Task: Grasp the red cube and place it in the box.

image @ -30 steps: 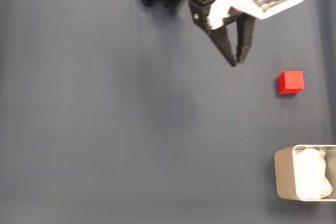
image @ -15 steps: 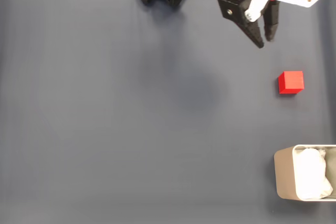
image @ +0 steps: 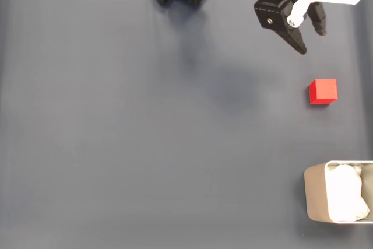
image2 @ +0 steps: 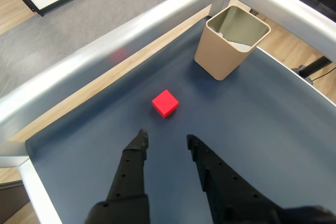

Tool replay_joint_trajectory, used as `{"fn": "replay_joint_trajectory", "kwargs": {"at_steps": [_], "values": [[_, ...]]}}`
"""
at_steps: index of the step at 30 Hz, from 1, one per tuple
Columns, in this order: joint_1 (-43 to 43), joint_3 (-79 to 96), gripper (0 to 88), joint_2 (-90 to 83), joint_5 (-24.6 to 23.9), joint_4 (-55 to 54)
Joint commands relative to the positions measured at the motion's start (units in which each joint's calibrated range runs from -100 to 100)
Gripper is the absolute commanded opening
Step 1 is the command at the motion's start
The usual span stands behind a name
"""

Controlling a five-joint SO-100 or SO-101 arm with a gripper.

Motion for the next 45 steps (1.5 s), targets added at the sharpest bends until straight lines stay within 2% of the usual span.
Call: {"fn": "replay_joint_trajectory", "kwargs": {"at_steps": [1,9,22,45], "values": [[-0.75,0.50,20.1,1.09,0.59,-5.04],[0.03,6.89,26.0,3.60,0.78,-16.19],[2.59,20.21,29.6,6.29,1.42,-31.68],[3.01,20.48,33.5,23.01,0.73,-50.12]]}}
